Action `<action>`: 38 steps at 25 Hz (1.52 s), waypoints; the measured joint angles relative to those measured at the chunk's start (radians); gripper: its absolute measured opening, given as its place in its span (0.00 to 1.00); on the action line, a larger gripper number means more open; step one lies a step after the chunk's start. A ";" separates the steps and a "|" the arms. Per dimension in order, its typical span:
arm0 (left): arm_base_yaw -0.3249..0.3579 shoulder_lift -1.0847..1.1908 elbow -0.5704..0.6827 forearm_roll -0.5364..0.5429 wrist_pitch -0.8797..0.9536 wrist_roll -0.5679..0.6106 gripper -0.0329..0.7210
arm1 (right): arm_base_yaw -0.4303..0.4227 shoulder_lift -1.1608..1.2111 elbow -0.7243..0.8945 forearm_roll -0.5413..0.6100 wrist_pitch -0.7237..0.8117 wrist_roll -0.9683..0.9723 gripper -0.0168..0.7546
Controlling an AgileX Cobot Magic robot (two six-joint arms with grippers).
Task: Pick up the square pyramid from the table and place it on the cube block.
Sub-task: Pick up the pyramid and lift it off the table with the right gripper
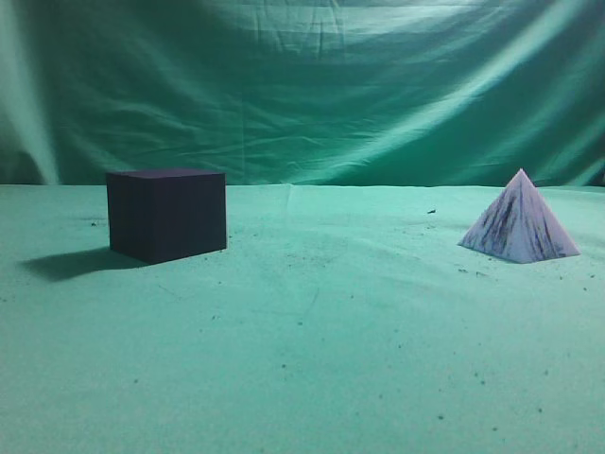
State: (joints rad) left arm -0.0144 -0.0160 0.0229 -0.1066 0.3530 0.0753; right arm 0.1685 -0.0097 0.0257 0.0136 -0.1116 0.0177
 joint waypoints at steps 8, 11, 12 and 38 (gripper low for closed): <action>0.000 0.000 0.000 0.000 0.000 0.000 0.04 | -0.002 0.201 -0.341 0.007 0.541 -0.009 0.02; 0.000 0.000 0.000 0.000 0.000 0.000 0.04 | -0.002 0.387 -0.460 0.033 0.762 -0.009 0.02; 0.000 0.000 0.000 0.000 0.000 0.000 0.04 | -0.002 0.439 -0.493 0.038 0.818 -0.009 0.02; 0.000 0.000 0.000 -0.012 0.000 0.000 0.04 | 0.289 1.493 -1.054 0.030 0.995 -0.042 0.61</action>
State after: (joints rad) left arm -0.0144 -0.0160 0.0229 -0.1187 0.3530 0.0753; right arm 0.4577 1.4831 -1.0287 0.0438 0.8832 -0.0243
